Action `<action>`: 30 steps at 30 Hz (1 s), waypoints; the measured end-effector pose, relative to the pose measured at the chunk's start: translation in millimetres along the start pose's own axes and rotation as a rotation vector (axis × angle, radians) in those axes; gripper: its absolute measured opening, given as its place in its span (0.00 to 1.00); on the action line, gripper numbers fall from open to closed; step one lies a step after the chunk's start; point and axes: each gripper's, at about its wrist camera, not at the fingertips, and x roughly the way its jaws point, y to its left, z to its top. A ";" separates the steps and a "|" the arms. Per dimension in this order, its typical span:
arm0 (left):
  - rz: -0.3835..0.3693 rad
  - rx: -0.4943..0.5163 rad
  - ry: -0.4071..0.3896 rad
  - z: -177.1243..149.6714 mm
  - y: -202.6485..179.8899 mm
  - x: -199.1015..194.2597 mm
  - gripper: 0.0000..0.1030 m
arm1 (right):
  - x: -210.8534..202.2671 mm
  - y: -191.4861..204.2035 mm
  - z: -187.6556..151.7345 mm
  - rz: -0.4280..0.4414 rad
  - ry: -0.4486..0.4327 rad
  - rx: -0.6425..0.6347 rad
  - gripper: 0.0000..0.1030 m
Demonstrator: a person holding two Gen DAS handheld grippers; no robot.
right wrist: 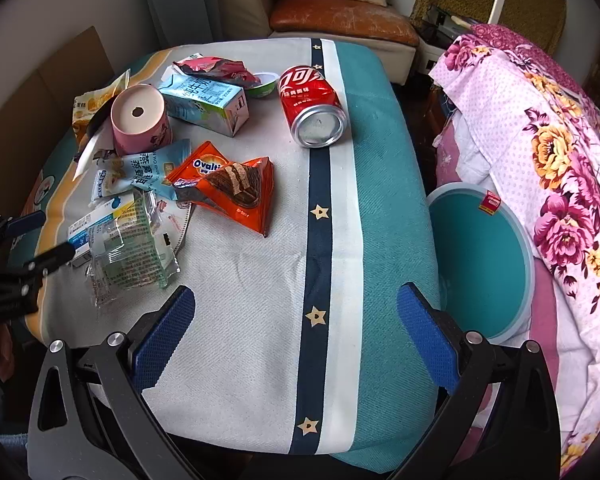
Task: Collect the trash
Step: 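Move both tools toward the clear plastic bag and orange Ovaltine wrapper, then grasp the clear plastic bag with the left tool while the right grasps the orange Ovaltine wrapper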
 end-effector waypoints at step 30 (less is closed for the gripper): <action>-0.184 0.040 -0.005 29.5 -18.0 34.1 0.52 | 76.5 27.7 56.1 0.139 0.104 -0.172 0.75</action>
